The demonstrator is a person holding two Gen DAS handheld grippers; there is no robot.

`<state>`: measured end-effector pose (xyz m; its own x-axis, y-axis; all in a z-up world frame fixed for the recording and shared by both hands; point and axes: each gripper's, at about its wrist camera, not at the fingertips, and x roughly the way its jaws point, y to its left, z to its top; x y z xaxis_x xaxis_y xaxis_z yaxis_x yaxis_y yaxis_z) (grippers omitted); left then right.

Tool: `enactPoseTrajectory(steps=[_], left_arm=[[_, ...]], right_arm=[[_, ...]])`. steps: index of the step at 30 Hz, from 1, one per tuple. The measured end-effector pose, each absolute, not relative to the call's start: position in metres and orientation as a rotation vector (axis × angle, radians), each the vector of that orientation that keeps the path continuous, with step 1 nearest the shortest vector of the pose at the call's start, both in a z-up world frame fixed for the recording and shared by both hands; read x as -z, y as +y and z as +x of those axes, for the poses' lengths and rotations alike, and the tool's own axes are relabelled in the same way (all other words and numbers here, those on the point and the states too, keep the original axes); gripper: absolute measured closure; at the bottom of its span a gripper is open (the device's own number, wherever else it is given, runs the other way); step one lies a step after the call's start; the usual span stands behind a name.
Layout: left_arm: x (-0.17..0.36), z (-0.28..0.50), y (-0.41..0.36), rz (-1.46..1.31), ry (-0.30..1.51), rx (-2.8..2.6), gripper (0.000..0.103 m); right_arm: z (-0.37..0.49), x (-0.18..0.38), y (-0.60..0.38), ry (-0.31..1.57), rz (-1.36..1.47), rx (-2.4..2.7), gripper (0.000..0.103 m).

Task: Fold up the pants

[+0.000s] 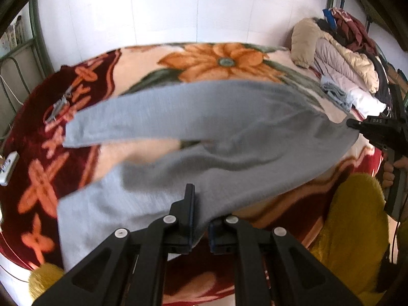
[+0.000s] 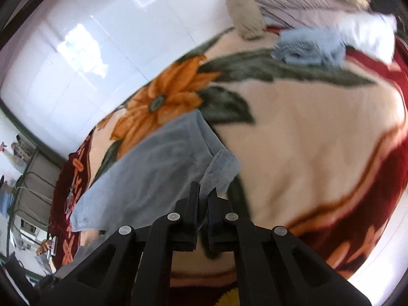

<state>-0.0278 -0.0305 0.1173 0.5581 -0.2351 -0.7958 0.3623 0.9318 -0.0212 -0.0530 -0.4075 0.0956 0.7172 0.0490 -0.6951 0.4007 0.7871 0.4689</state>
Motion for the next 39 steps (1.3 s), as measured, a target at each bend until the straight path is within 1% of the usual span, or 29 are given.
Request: enactPoseTrajectory(steps=[4,8,15,27,39], left_arm=[[-0.136,-0.01,-0.027,0.126,0.904,0.347,0.095],[-0.14,0.008,-0.025,0.104,0.905,0.326,0.095],[-0.137,0.036,-0.026,0.118,0.917,0.3,0.095],[-0.133,0.1,-0.023,0.064,0.935,0.275,0.095],[-0.107,0.168,-0.031,0.088,0.981,0.273,0.095]], right_arm=[[-0.03,-0.11,-0.405,0.749,0.597,0.186,0.097],[-0.011,-0.115,-0.403,0.734,0.577,0.173,0.097],[0.024,-0.114,-0.399,0.741,0.552,0.173,0.097],[0.064,-0.112,-0.398,0.738,0.502,0.184,0.097],[0.118,-0.09,-0.4,0.77,0.449,0.196,0.097]])
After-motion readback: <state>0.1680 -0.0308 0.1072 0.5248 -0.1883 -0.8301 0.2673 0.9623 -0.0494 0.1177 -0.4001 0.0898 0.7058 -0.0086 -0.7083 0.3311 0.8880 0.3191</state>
